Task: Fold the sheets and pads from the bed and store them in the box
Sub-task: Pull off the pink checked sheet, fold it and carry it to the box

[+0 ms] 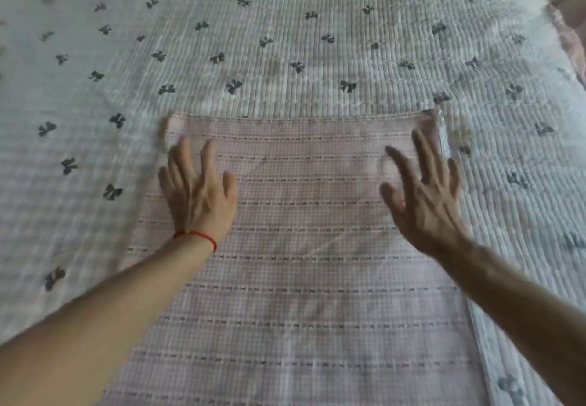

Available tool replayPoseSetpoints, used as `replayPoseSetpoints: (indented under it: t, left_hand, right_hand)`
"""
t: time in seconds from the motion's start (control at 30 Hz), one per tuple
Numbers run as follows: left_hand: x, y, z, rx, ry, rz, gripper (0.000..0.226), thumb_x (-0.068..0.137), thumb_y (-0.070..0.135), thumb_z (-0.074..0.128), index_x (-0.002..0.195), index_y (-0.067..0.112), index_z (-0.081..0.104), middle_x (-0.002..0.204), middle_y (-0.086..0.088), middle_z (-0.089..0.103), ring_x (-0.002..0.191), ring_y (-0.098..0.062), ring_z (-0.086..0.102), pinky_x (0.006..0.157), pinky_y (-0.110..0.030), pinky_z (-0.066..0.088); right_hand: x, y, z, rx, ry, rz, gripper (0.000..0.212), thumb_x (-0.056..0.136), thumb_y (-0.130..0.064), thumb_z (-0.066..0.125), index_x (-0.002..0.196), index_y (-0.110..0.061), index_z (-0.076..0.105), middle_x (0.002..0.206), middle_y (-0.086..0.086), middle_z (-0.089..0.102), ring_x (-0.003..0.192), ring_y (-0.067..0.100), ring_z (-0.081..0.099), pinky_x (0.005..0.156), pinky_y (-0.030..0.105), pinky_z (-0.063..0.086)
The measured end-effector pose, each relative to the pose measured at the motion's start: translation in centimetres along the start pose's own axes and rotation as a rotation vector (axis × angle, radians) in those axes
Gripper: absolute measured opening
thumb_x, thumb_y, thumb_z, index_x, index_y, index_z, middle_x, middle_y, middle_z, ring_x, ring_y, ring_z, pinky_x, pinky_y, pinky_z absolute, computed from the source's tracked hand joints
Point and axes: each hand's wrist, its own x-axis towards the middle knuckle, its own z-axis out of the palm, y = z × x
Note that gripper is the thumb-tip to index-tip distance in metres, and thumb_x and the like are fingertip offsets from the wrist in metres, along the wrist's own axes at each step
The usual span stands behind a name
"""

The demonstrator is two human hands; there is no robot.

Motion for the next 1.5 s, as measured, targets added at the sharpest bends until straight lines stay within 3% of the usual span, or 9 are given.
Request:
replayPoseSetpoints:
  t: [0.1,0.27,0.4,0.7,0.77,0.9,1.07,1.27,1.5]
  left_hand:
    - [-14.6,2.8,-2.4,-0.015,-0.128,-0.053,0.057,0.099,0.037,0.047,0.153,0.021,0.037,0.164,-0.02,0.018,0.148,-0.045,0.022,0.111,-0.071,0.024]
    - [-29.0,3.4,-5.6,-0.004,-0.335,0.013,0.059,0.096,0.044,0.037,0.149,0.022,0.047,0.16,-0.018,0.034,0.144,-0.043,0.037,0.109,-0.072,0.023]
    - [-34.7,-1.5,-9.0,-0.115,-0.377,0.02,0.06,0.106,0.046,0.022,0.149,0.014,0.049,0.162,-0.015,0.032,0.148,-0.039,0.033,0.114,-0.067,0.029]
    - [-45.3,-16.3,-13.1,-0.101,-0.262,-0.282,0.064,0.092,0.02,0.063,0.151,0.009,0.039,0.151,-0.021,0.04,0.138,-0.044,0.039,0.106,-0.063,0.04]
    - [-46.6,-18.2,-14.1,-0.256,-0.325,-0.401,0.074,0.087,0.01,0.071,0.151,0.008,0.035,0.145,-0.023,0.045,0.131,-0.043,0.045,0.104,-0.053,0.042]
    - [-47.4,-20.3,-15.0,-0.592,-0.568,-0.697,0.043,0.098,0.026,0.065,0.136,0.016,0.049,0.125,-0.004,0.063,0.116,-0.027,0.059,0.095,-0.039,0.044]
    - [-47.8,-26.5,-9.6,-0.701,-0.591,-0.792,0.061,0.08,0.059,0.075,0.126,0.023,0.057,0.122,0.003,0.07,0.114,-0.02,0.064,0.099,-0.051,0.051]
    - [-47.0,-24.3,-14.3,-0.698,-0.565,-0.683,0.043,0.089,0.045,0.074,0.122,0.019,0.066,0.114,0.002,0.073,0.112,-0.023,0.066,0.102,-0.045,0.05]
    - [-45.6,-21.6,-20.3,-0.729,-0.487,-0.588,0.033,0.099,0.038,0.059,0.126,0.019,0.061,0.121,-0.001,0.066,0.114,-0.022,0.059,0.096,-0.04,0.046]
  right_hand:
    - [-10.0,-3.4,1.0,-0.013,-0.171,-0.167,0.065,0.104,-0.055,0.03,0.164,-0.036,0.016,0.172,-0.002,-0.014,0.158,0.024,-0.015,0.123,0.065,-0.005]
    - [-21.7,-4.4,2.1,-0.036,-0.296,-0.044,0.064,0.104,-0.053,0.02,0.164,-0.038,0.004,0.172,-0.007,-0.01,0.158,0.019,-0.014,0.125,0.061,-0.003]
    - [-28.6,-4.8,-0.8,-0.002,-0.159,0.02,0.05,0.104,-0.033,0.04,0.153,-0.021,0.043,0.166,0.005,0.032,0.156,0.021,0.021,0.127,0.054,0.009]
    - [-47.5,-7.7,-2.1,0.32,0.016,0.743,0.083,0.088,-0.033,0.077,0.153,-0.017,0.028,0.154,0.022,0.034,0.138,0.043,0.035,0.11,0.063,0.031]
    - [-50.1,-7.4,-2.2,0.446,-0.003,0.872,0.09,0.081,-0.053,0.073,0.148,-0.008,0.033,0.141,0.024,0.045,0.13,0.041,0.044,0.104,0.058,0.039]
    - [-51.8,-5.7,-1.8,0.672,0.017,1.032,0.085,0.062,-0.079,0.078,0.116,-0.019,0.051,0.108,0.007,0.064,0.102,0.029,0.064,0.082,0.046,0.055]
    - [-52.8,-4.7,-2.3,0.751,-0.101,0.993,0.057,0.082,-0.047,0.082,0.12,-0.018,0.05,0.112,0.006,0.068,0.1,0.023,0.066,0.08,0.039,0.053]
    - [-53.6,-5.2,-4.1,0.723,-0.118,0.889,0.044,0.089,-0.035,0.078,0.122,-0.017,0.054,0.105,0.002,0.069,0.091,0.014,0.064,0.068,0.029,0.048]
    - [-53.2,-5.3,-7.3,0.517,-0.129,0.824,0.035,0.09,-0.04,0.075,0.092,-0.014,0.051,0.085,0.012,0.063,0.077,0.031,0.06,0.067,0.047,0.052]
